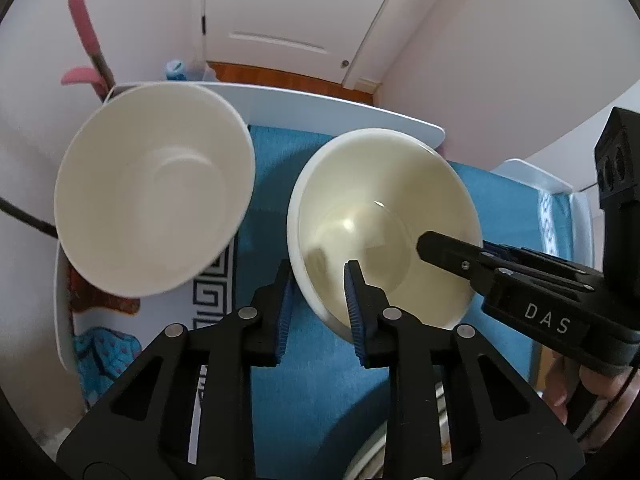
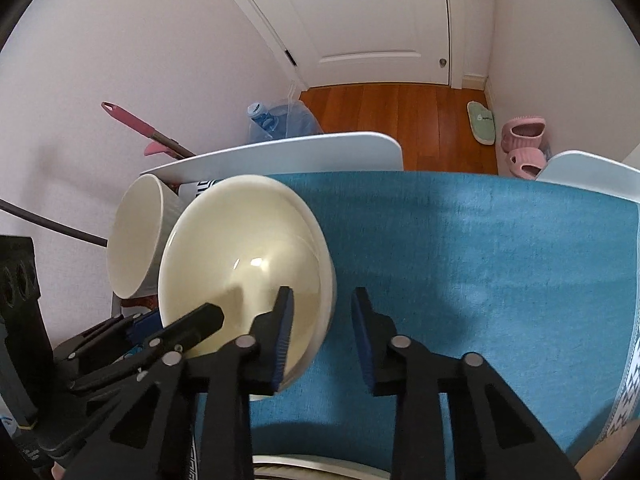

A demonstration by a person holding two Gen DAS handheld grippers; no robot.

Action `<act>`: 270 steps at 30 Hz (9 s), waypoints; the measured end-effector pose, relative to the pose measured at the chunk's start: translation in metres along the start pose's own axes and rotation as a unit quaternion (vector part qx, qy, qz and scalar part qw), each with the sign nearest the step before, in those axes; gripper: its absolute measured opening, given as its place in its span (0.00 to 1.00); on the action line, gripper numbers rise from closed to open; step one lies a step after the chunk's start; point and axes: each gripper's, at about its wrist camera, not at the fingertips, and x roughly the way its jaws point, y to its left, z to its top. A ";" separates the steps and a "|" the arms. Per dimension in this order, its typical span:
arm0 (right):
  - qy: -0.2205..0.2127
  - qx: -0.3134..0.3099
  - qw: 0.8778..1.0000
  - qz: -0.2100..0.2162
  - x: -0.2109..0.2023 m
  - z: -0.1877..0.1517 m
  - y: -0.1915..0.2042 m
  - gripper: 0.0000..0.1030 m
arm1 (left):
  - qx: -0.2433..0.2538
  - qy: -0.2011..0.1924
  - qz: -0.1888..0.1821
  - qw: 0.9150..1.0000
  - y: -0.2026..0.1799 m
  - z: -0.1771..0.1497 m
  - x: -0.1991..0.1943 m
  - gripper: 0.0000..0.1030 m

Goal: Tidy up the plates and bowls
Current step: 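Grasp the rim of the cream bowl with both grippers, then carry the cream bowl with both grippers and lower it into the beige basin, then open both grippers and move them toward the white bowl, then grasp the rim of the white bowl with both grippers, then carry the white bowl with both grippers and lower it into the cream bowl, then grasp the rim of the beige basin holding the bowls with both grippers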

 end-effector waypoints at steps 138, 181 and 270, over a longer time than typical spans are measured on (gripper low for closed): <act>-0.140 -0.228 0.959 0.092 -0.224 -0.058 0.002 0.99 | -0.146 -0.213 0.147 0.955 -0.085 -0.111 -0.232 1.00; 0.090 -0.269 0.956 0.076 0.081 0.059 0.119 0.16 | -0.220 -0.092 0.058 0.969 0.113 0.003 -0.031 0.22; -0.031 0.024 0.996 -0.081 -0.194 -0.198 -0.248 0.16 | 0.186 0.060 0.064 0.979 -0.378 -0.160 -0.013 0.22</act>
